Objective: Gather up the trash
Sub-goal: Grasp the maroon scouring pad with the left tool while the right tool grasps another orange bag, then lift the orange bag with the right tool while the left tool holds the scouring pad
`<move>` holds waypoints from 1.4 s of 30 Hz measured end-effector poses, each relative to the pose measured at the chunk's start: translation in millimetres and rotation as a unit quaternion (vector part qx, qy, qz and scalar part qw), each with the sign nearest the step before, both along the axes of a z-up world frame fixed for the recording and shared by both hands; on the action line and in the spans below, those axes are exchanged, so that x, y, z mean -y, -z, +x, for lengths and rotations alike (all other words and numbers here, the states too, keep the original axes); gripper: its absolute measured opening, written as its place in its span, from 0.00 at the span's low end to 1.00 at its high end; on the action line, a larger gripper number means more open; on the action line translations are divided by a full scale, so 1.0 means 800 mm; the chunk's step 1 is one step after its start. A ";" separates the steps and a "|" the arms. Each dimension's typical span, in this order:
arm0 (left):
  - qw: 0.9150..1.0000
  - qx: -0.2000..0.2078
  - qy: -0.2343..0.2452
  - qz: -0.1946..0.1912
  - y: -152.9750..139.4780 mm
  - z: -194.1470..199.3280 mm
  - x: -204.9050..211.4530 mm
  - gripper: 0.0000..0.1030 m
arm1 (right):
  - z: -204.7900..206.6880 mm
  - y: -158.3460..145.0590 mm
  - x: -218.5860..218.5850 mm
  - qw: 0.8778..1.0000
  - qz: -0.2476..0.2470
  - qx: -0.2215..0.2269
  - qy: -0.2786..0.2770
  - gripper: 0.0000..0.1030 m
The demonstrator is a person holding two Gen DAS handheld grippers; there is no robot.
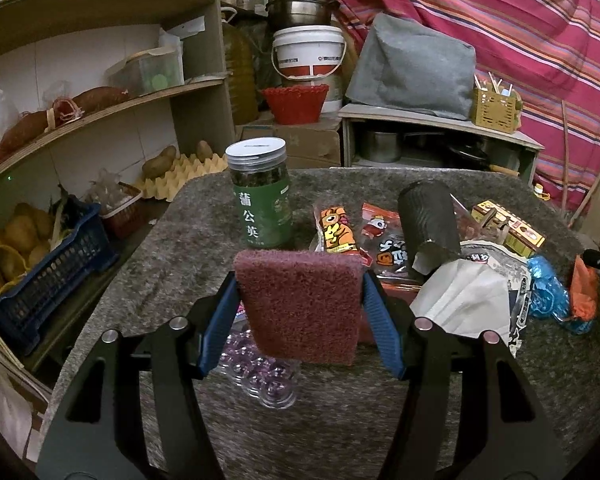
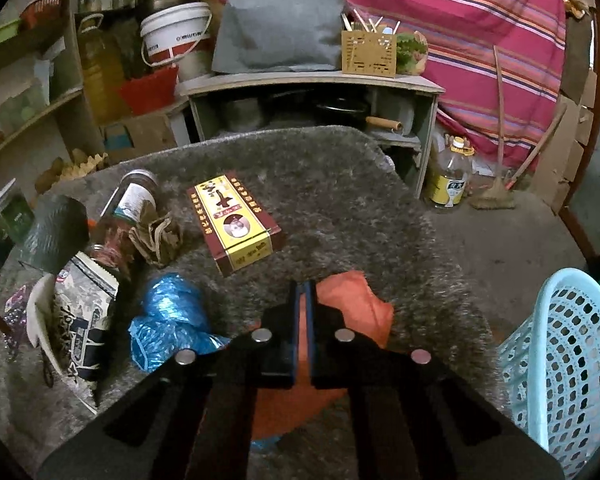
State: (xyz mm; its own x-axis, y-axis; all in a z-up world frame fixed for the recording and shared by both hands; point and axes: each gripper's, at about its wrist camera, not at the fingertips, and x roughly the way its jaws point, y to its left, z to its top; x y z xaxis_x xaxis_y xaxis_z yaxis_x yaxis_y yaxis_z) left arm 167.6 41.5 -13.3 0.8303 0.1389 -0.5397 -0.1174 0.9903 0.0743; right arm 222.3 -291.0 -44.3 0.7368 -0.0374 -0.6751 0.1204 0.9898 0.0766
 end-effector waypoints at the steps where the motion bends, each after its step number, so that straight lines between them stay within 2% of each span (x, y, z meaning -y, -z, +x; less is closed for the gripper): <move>1: 1.000 0.000 0.000 0.002 -0.001 0.000 0.002 0.59 | -0.002 -0.002 0.002 1.000 0.002 0.003 -0.002 0.03; 16: 1.000 0.002 0.010 0.001 -0.001 -0.001 0.023 0.59 | -0.037 -0.032 0.015 0.999 0.005 0.046 -0.019 0.03; 29: 0.999 0.003 0.037 0.015 -0.001 -0.005 0.065 0.59 | -0.066 -0.038 0.046 0.998 0.016 0.063 -0.018 0.03; 37: 0.999 0.000 0.038 0.019 0.000 -0.008 0.075 0.59 | -0.049 -0.005 0.062 0.998 0.055 0.007 -0.021 0.05; 38: 0.999 -0.001 0.037 0.022 0.001 -0.008 0.076 0.59 | -0.044 0.000 0.059 0.998 0.052 0.001 -0.021 0.08; 39: 0.999 -0.002 0.037 0.024 0.003 -0.007 0.076 0.59 | -0.039 0.005 0.055 0.999 0.047 -0.003 -0.017 0.28; 40: 0.999 -0.005 0.036 0.026 0.006 -0.006 0.075 0.59 | -0.034 0.009 0.052 0.999 0.041 -0.006 -0.009 0.65; 41: 0.999 -0.008 0.036 0.026 0.008 -0.005 0.073 0.59 | -0.032 0.011 0.050 0.999 0.038 -0.005 -0.002 0.77; 42: 0.999 -0.010 0.036 0.027 0.010 -0.004 0.072 0.59 | -0.029 0.013 0.048 0.999 0.036 -0.001 0.006 0.78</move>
State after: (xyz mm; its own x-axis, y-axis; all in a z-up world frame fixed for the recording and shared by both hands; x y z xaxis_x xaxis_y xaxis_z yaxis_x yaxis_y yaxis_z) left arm 164.7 -16.1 -21.3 0.8278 0.1087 -0.5504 -0.0443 0.9907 0.1290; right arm 198.9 -329.7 -54.5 0.7358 0.0025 -0.6771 0.1317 0.9804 0.1467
